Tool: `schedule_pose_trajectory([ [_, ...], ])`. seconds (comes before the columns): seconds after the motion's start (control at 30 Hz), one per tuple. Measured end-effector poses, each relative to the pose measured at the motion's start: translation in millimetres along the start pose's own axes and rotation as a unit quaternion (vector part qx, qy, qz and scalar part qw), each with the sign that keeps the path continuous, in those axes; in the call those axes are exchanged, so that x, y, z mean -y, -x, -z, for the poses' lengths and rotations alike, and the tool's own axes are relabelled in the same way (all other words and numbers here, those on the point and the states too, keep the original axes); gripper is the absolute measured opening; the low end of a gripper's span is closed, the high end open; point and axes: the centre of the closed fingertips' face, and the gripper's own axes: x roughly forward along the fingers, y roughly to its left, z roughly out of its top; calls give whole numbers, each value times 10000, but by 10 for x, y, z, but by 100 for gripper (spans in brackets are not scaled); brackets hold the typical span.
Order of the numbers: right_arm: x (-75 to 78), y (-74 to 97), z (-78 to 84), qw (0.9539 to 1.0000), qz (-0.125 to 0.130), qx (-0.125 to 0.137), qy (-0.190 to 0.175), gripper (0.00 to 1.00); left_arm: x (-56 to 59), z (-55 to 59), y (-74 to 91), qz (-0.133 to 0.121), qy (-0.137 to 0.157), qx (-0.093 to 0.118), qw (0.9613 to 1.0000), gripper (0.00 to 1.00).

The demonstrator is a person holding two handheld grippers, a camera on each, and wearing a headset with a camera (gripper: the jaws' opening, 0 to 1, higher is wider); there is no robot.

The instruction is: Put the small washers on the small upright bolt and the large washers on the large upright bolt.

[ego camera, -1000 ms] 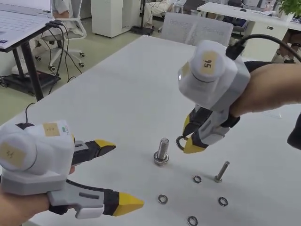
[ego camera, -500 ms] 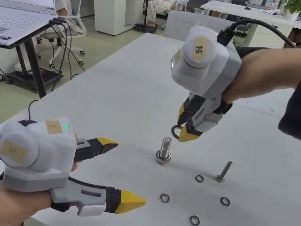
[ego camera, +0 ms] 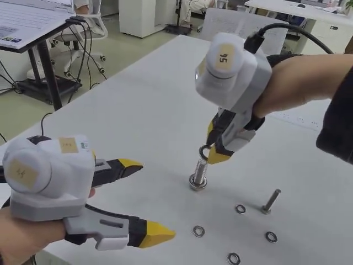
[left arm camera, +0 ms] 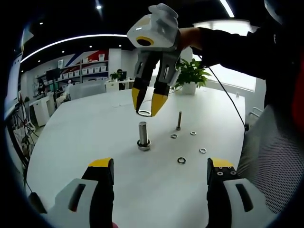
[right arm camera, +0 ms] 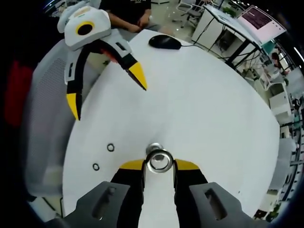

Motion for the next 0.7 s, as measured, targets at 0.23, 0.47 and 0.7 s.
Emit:
schedule_pose_trajectory([
  [0.23,18,-102,14,9999,-121,-80,18,24,-6,2,-1,-7,12,-7,10000,80],
  [0.47,4,-172,28,9996,-225,-139,19,24,-14,-2,-4,-18,28,-3,10000,80],
  [0.7,11,-215,48,9994,-292,-179,23,24,-23,-1,-15,-33,31,-5,10000,80],
])
